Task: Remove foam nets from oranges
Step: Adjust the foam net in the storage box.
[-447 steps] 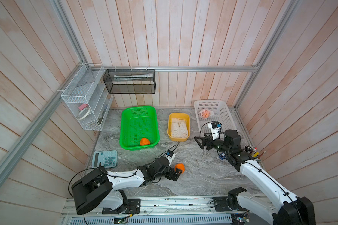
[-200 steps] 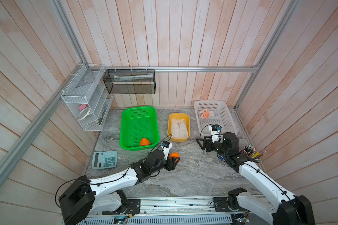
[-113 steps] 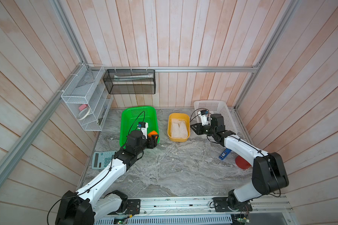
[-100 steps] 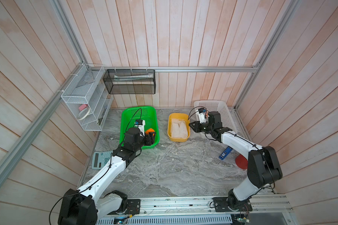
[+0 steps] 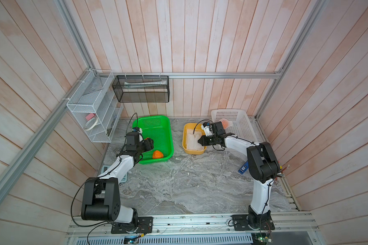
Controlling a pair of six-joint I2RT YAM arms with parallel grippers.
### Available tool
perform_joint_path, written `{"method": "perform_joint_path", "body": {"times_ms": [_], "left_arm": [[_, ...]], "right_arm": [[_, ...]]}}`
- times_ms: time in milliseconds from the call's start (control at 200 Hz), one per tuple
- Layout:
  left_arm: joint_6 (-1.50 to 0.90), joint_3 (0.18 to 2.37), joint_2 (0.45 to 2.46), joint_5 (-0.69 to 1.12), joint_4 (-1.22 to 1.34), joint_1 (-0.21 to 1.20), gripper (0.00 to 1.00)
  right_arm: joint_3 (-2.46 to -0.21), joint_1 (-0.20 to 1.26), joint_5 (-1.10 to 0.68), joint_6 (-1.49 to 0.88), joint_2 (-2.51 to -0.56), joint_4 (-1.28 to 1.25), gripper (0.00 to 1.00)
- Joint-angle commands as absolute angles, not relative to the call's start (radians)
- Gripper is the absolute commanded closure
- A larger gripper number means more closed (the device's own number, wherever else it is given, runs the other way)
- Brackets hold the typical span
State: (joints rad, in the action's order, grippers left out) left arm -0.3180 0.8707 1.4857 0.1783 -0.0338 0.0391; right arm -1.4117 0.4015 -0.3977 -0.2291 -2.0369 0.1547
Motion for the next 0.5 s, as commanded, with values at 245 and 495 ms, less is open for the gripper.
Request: {"method": "perform_joint_path", "body": {"times_ms": [245,495], "left_arm": [[-0.331,0.923,1.587,0.169,0.040,0.037,0.27],[-0.329,0.936,1.632,0.185,0.029,0.037,0.15]], "right_arm": [[-1.589,0.435,-0.126,-0.171,-2.167,0.245,0.93],[-1.645,0.435,-0.130,-0.140,-2.161,0.265,0.92]]}}
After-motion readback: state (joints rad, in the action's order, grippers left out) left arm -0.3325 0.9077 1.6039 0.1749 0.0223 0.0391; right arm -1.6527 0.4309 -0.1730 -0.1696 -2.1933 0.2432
